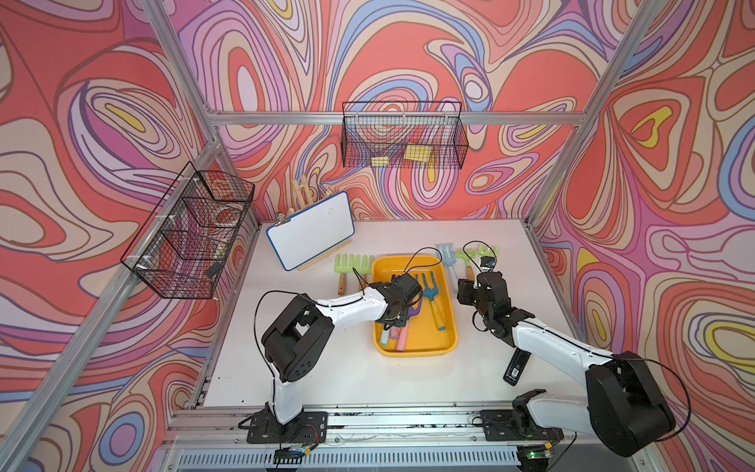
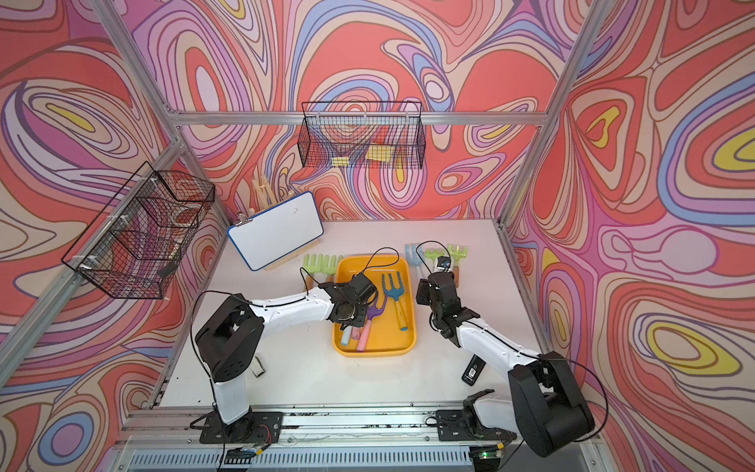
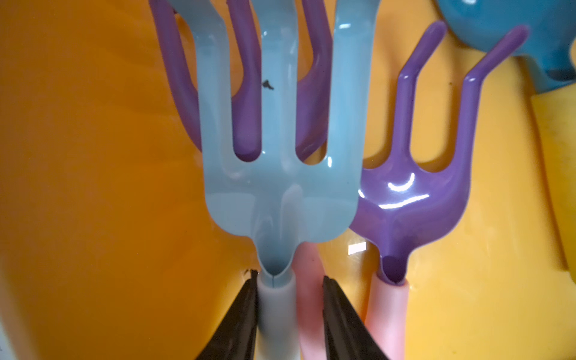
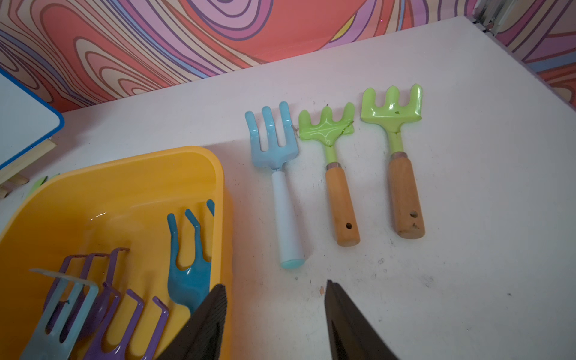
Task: Take the hand rake out of the storage box
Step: Pick up the rake from the storage box.
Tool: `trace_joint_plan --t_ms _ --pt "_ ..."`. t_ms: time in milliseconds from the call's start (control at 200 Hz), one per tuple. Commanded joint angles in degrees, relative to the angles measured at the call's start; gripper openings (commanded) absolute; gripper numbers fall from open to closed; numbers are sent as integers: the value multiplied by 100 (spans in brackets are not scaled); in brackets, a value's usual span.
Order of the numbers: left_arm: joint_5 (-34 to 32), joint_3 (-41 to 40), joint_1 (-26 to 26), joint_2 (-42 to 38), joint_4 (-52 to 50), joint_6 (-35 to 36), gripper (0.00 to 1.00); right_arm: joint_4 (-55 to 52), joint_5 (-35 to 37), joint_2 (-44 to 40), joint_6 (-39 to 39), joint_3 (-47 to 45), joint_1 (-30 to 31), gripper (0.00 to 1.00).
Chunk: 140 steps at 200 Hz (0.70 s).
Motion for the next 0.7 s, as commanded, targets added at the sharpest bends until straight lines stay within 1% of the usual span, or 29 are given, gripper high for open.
trace_joint_plan --t_ms 0,290,421,696 --pt "315 -22 -11 318 -69 -8 33 40 39 42 33 39 17 55" --pt "414 -87 -15 146 -39 84 28 29 32 59 31 52 18 55" --pt "389 -62 -17 53 -99 129 22 20 32 63 28 58 18 55" --pt "261 -44 -37 -274 -209 202 15 12 22 85 29 83 18 55"
